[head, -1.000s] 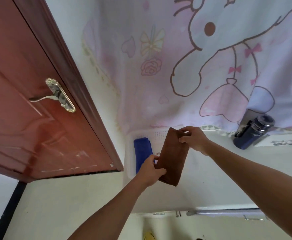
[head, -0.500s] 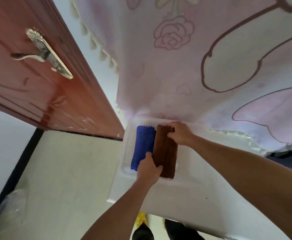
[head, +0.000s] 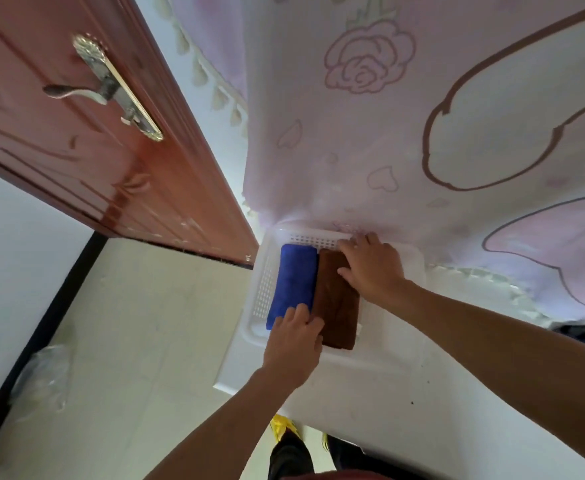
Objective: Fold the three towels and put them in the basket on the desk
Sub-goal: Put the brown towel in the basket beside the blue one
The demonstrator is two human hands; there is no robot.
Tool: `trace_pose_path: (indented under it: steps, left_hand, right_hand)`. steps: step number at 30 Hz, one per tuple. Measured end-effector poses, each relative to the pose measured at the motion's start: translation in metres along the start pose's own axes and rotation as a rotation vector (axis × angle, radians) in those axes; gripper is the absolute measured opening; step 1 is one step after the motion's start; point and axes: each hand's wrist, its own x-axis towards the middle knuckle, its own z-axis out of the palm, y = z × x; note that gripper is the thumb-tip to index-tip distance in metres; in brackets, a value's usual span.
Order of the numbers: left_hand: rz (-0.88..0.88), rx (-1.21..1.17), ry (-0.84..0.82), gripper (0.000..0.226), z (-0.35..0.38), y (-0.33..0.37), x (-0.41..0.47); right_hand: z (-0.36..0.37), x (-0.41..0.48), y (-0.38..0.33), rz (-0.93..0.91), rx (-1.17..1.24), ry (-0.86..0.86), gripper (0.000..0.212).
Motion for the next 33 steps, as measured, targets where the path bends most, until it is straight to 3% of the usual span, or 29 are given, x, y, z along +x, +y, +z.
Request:
trace_pose_path:
  steps: [2,4,8,17,22,27,33]
  left_hand:
    - [0.094,0.029,-0.108,0.055,-0.003,0.001,-0.009]
    - [0.094,0.068,-0.246,0.066,-0.003,0.000,-0.017]
    - [0.124,0.100,-0.306,0.053,-0.001,-0.018,-0.019]
    - [0.252,0.164,-0.363,0.050,-0.004,-0.038,-0.014]
    - [0.268,0.183,-0.179,0.040,-0.027,-0.060,-0.038]
    - [-0.027,0.108,-0.058,0.033,-0.056,-0.088,-0.078]
    - [-0.559,-0.037,-0.107,0.038,-0.044,-0.106,-0.188]
  right_hand:
    - [-0.002,-0.008,-0.004,-0.069,-0.028,0.073,0.038]
    - [0.006,-0.009,-0.010,-0.099,0.037,-0.004,0.041]
    - [0.027,-0.001,-0.021,-0.015,0.094,-0.255,0.062]
    - [0.018,0.001,-0.034,0.143,0.207,-0.418,0.067]
    - [-0.005,-0.017,-0.037,0.155,0.268,-0.252,0.042]
    - [-0.030,-0.023,-0.064,0.058,0.212,-0.080,0.029]
    - [-0.034,-0.037,-0.154,-0.389,0.213,-0.080,0.034]
